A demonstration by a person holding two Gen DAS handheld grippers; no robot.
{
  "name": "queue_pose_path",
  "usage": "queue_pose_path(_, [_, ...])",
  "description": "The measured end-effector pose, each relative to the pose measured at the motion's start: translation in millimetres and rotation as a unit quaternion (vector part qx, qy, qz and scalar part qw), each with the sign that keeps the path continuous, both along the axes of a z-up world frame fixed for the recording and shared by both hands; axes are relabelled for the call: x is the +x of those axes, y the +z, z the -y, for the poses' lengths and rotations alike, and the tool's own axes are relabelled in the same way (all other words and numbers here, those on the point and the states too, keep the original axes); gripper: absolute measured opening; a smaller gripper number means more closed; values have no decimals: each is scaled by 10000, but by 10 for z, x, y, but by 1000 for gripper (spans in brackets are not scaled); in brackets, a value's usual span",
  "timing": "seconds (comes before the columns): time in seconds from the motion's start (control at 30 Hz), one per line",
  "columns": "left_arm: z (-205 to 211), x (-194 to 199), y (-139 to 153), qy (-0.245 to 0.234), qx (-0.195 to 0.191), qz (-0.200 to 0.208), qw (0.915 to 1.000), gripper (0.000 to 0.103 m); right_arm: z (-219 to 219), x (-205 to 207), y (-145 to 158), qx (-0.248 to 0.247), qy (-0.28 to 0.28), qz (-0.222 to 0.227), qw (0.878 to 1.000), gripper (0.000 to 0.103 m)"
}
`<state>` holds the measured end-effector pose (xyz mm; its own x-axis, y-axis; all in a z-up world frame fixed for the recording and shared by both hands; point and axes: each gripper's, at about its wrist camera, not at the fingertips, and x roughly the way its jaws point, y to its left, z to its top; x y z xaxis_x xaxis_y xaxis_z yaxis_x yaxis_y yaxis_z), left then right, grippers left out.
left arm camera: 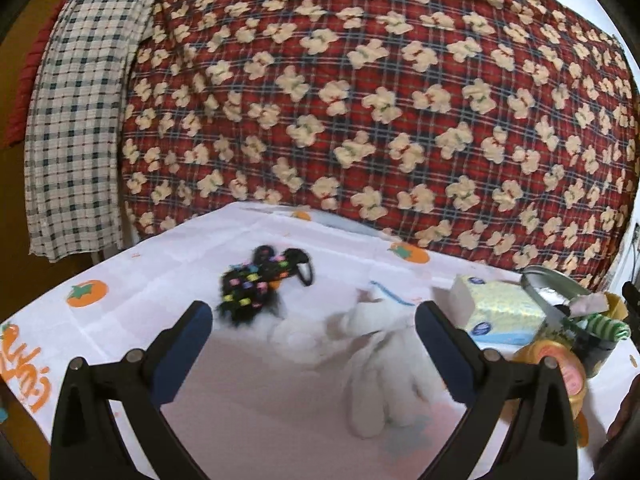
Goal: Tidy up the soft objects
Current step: 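Withdraw both grippers from the tin toward the items on the table, then grasp the white knit glove by its blue cuff with the right gripper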
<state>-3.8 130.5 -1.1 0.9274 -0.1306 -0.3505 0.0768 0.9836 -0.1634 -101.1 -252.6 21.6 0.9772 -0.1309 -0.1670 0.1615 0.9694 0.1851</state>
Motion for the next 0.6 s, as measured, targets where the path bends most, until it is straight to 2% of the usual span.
queue_pose_path(0.27, [-415,-35,-126,823,419,-197,9955,102,-708,248,-29,-49,958,-215,9952,77])
queue_pose_path(0.4, [-604,-56,-184,843,216,-296,9958,102,-1179,449,-26,-76,1524,-465,9872,77])
queue_pose_path(0.6, [-772,-80,-223,878,219,-326,9954,102,-1905,909,-116,-166,2176,-1061,9701,77])
